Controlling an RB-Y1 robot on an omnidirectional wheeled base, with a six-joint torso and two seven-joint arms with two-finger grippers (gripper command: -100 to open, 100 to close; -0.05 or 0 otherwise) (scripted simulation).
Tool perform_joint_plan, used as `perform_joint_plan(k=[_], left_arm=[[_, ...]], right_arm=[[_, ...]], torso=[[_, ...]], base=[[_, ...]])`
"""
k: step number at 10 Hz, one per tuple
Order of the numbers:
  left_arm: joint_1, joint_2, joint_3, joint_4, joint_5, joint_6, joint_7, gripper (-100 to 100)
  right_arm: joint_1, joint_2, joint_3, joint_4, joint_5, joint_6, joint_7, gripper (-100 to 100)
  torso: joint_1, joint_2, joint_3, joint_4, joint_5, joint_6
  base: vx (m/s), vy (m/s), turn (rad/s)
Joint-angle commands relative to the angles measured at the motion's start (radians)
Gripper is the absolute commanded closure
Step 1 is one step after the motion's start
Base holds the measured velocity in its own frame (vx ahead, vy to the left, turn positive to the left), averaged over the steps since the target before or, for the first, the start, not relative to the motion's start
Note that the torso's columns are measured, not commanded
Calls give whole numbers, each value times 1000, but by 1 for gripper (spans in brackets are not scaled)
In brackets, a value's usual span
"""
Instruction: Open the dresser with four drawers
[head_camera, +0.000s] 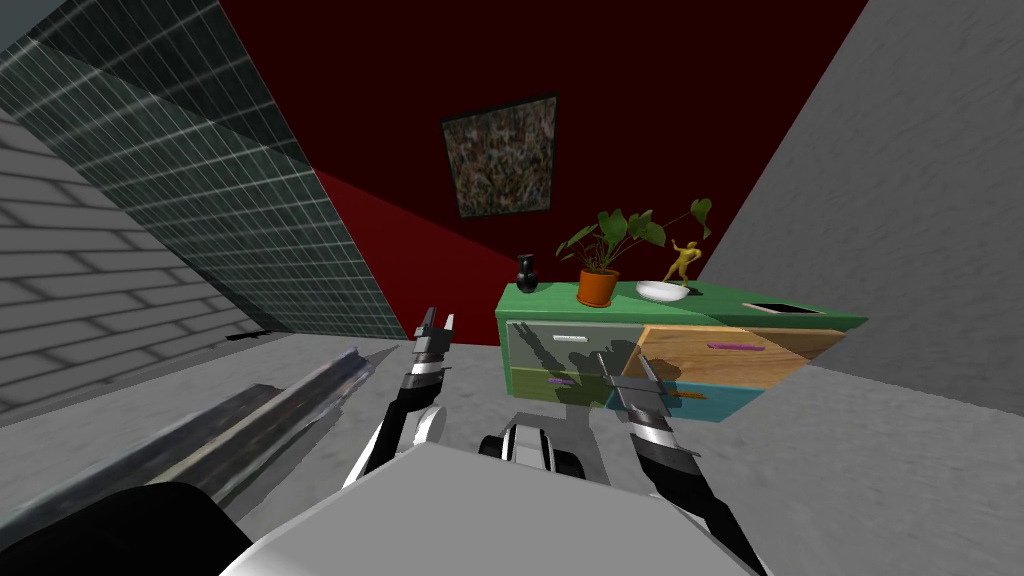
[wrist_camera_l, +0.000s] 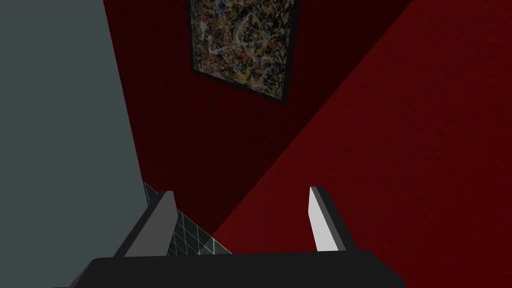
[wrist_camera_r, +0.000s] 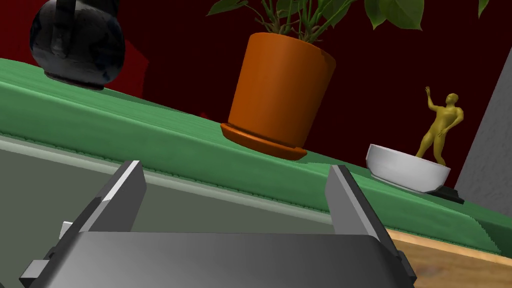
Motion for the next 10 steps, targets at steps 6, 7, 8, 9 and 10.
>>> perform_joint_plan(k=[6,7,8,9,10], left_arm=[[0,0,0,0,0,0,0,0],[0,0,0,0,0,0,0,0],[0,0,0,0,0,0,0,0],[0,0,0,0,0,0,0,0],[0,0,0,0,0,0,0,0]], right_arm=[[-12,-32,52,76,-80,-24,-220,-100],[-12,-32,52,76,-80,-24,-250,-100],[-12,-32,52,76,-80,-24,-276,-100],[-19,-43,71,103,-106,-32,-306,-100],[-19,-43,71,103,-106,-32,-333,-100]], torso=[[0,0,0,0,0,0],[1,-1,0,0,0,0],[1,-1,-1,0,0,0],[0,0,0,0,0,0],[0,-1,-1,0,0,0]], base=[[33,24,3],[42,32,2],[23,13,1],[40,19,7],[44,20,2]])
